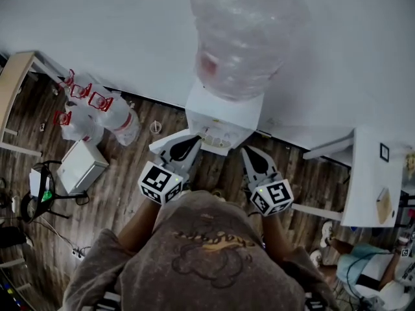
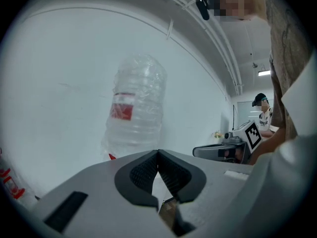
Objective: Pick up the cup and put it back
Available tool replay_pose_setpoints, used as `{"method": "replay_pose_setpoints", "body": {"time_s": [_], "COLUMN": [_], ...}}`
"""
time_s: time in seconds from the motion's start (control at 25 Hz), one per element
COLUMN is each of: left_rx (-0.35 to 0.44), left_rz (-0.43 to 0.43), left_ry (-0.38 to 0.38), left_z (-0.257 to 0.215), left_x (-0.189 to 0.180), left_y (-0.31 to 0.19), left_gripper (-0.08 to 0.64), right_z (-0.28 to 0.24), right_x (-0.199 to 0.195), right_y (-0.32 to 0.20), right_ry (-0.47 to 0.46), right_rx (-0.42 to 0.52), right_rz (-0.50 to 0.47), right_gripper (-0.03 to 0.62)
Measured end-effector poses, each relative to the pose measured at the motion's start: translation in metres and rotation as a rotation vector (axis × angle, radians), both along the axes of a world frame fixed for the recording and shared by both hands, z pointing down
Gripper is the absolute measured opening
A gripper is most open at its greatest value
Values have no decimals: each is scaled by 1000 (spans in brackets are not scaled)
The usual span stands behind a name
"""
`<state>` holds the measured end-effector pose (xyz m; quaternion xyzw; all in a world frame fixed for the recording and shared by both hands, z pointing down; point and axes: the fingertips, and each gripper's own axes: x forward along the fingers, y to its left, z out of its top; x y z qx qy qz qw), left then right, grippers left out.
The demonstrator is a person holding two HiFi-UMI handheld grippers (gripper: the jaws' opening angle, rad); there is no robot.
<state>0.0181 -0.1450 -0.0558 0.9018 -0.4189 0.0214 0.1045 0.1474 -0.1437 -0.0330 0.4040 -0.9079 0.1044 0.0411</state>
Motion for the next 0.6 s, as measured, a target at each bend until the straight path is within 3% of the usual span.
{"method": "replay_pose_setpoints", "body": {"time_s": [0.6], "left_rx": [-16], "left_rz": [-42], "left_ry": [26], "left_z": [18], "left_x": [-20], "left_y": [-2], "left_gripper": [2], "right_z": [9], "right_x": [5], "right_y": [-2], "right_ry": [30], "right_rx": [19], "right_rz": [133], "right_gripper": [5]}}
